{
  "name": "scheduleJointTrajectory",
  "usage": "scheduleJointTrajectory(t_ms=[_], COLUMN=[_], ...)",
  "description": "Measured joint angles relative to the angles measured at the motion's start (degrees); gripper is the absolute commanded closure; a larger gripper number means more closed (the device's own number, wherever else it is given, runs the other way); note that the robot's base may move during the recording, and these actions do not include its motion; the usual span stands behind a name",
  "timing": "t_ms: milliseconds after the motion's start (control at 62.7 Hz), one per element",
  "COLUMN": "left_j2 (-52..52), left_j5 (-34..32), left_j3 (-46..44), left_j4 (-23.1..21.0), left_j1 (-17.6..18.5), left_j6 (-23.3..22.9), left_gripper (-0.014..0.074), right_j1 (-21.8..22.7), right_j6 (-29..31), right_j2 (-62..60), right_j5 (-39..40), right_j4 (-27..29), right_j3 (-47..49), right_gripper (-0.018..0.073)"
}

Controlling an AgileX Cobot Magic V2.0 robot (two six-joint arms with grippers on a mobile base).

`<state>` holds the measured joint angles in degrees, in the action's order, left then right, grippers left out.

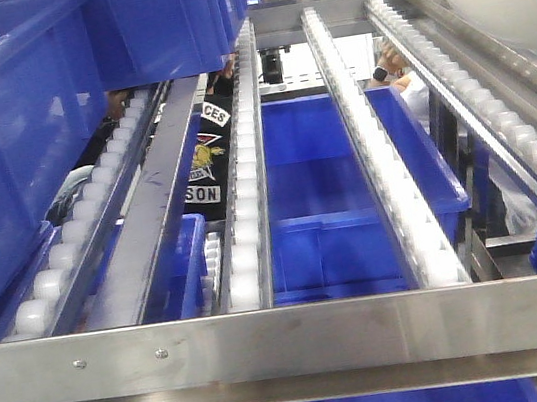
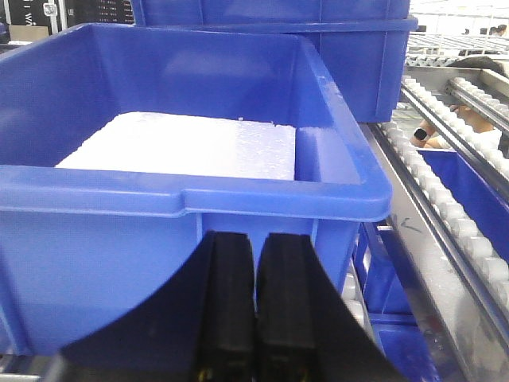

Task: Move white bin to right shelf second layer
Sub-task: 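Hold the white bin above the second-layer rollers with the right gripper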

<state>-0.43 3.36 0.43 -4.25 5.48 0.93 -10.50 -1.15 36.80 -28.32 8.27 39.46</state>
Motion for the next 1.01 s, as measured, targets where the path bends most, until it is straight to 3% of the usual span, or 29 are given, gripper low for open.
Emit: scheduleJointTrajectory(t_ms=[1005], left_j2=[0.00], left_j5=[0.00], left_j3=[0.00], left_j4=[0.00], left_j1=[0.00], left_j6=[0.00], left_gripper=[0.0512], right_j1=[0.00], right_j6=[0.00], right_j2=[0.00], right_j5=[0.00], right_j4=[0.00], right_j3=[0.00], right_gripper=[0.0504])
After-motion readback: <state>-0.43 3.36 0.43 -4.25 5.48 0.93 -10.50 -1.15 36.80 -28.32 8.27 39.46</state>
